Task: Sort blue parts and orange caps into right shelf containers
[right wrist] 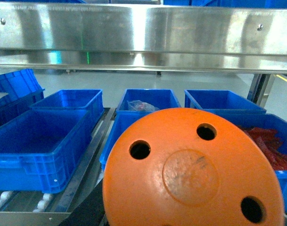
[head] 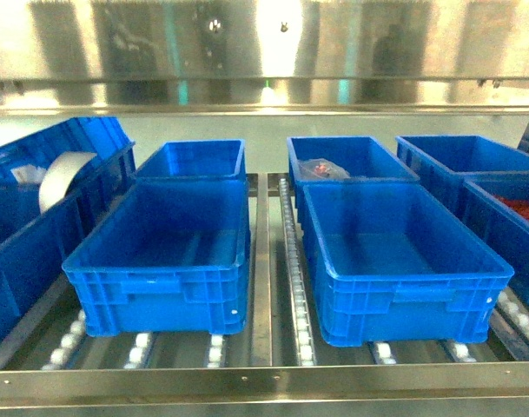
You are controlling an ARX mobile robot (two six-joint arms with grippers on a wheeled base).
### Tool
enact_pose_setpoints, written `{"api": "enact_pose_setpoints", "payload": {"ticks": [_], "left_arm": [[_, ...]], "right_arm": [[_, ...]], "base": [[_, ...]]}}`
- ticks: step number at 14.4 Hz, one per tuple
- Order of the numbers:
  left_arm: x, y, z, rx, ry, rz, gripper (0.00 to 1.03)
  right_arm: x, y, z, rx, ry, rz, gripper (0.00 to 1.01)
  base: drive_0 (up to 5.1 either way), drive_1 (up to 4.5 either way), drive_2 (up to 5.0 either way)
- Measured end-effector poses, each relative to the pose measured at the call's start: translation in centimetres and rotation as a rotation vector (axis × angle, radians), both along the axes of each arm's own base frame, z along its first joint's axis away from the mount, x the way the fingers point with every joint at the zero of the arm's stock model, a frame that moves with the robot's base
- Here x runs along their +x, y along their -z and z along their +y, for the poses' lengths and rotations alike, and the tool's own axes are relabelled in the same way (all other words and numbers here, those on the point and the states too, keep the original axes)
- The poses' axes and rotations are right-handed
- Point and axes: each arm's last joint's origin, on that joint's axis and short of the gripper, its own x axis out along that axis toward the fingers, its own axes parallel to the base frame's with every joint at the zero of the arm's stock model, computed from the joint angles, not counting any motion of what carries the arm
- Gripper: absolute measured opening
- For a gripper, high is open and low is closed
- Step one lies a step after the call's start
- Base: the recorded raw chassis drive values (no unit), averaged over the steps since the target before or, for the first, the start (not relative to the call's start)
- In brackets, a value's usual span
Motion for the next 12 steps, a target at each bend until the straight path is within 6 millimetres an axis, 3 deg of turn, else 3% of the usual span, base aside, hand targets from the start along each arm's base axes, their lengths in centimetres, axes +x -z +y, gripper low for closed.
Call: {"api": "enact_pose_setpoints", "payload": {"ticks": [12], "left_arm": [[0.0,0.0,0.0,0.0,0.001,0.0,0.43]], "right_arm": [[0.0,0.0,0.0,0.0,0.0,0.0,0.45]], "base": [[0.0,0.0,0.0]]}}
